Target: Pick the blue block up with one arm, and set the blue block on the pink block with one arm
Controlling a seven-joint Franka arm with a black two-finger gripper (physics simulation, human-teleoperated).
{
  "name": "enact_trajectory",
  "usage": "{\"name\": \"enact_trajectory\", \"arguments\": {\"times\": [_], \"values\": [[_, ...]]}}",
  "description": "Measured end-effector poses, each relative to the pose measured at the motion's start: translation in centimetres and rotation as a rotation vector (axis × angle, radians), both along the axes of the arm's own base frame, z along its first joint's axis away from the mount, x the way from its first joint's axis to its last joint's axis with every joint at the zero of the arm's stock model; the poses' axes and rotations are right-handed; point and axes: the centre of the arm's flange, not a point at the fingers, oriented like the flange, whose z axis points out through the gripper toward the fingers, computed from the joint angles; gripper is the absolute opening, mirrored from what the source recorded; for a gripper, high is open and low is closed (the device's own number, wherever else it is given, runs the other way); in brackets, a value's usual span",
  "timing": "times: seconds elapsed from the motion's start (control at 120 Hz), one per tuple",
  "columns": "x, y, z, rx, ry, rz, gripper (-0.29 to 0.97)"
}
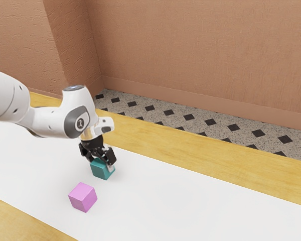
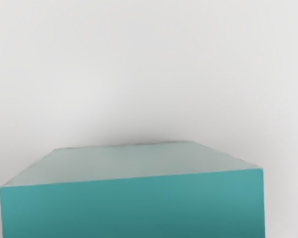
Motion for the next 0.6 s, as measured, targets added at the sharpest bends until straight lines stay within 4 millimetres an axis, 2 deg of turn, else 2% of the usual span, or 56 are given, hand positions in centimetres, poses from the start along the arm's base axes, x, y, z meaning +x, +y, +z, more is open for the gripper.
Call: {"name": "enact_trajectory", "arguments": {"times": [0.25,0.4,0.5,0.55,0.6], "values": [[0.1,0.2,-0.7,0.006,-0.002,-0.022,0.68],[0.3,0.3,-0.2,0.009,-0.014,-0.029,0.48],[0.3,0.4,0.0,0.011,-0.019,-0.033,0.41],[0.4,0.4,1.0,0.015,-0.034,-0.035,0.39],[0.0,0.3,3.2,0.022,-0.065,-0.038,0.37]]}}
